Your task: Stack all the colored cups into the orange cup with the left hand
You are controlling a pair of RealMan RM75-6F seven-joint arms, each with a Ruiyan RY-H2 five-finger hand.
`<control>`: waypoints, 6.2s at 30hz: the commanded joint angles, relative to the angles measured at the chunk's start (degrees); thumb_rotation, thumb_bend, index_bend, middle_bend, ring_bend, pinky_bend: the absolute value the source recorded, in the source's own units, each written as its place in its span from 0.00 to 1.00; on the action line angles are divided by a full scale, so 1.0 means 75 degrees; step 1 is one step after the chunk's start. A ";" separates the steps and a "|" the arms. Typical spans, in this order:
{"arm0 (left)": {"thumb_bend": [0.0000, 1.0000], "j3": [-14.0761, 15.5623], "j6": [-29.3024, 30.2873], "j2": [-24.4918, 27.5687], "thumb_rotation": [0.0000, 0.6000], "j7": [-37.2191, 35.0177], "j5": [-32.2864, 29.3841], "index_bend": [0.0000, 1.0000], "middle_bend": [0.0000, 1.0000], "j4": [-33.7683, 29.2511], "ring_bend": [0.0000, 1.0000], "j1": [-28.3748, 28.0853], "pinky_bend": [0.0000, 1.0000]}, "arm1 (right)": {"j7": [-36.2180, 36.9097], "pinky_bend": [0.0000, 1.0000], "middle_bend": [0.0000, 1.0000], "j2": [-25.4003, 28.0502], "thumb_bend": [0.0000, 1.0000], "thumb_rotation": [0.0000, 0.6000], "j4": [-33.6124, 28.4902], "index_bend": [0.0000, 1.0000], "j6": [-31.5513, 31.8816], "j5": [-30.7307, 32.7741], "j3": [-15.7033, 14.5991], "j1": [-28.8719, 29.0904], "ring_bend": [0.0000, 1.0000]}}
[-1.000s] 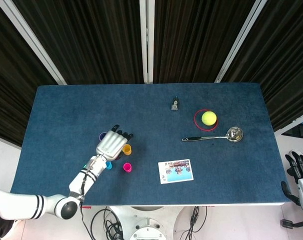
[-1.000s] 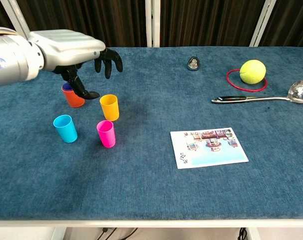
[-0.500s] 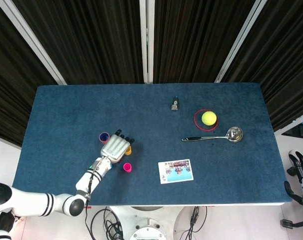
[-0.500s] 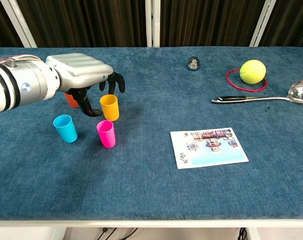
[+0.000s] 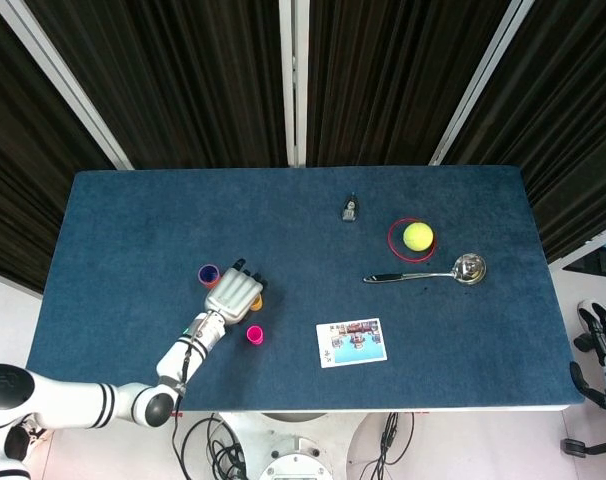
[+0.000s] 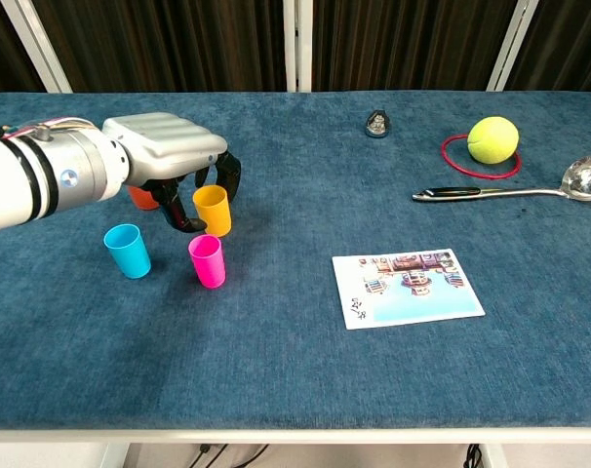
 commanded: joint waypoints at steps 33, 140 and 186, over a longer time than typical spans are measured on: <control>0.32 -0.0759 0.0762 0.1901 1.00 0.0182 -0.0996 0.49 0.45 -0.1497 0.51 0.0049 0.23 | -0.0092 0.00 0.00 0.0061 0.37 1.00 -0.0167 0.00 0.0142 -0.0084 0.0009 -0.0033 0.00; 0.30 0.0667 0.1440 0.0850 1.00 -0.0918 0.1647 0.44 0.44 -0.1475 0.44 0.2347 0.17 | -0.0101 0.00 0.00 0.0113 0.37 1.00 -0.0254 0.00 -0.0015 -0.0069 -0.0039 0.0019 0.00; 0.31 -0.1098 0.1112 0.1123 1.00 -0.0990 0.0158 0.48 0.47 -0.0707 0.47 0.1612 0.20 | -0.0163 0.00 0.00 0.0207 0.37 1.00 -0.0407 0.00 0.0129 -0.0159 -0.0029 0.0007 0.00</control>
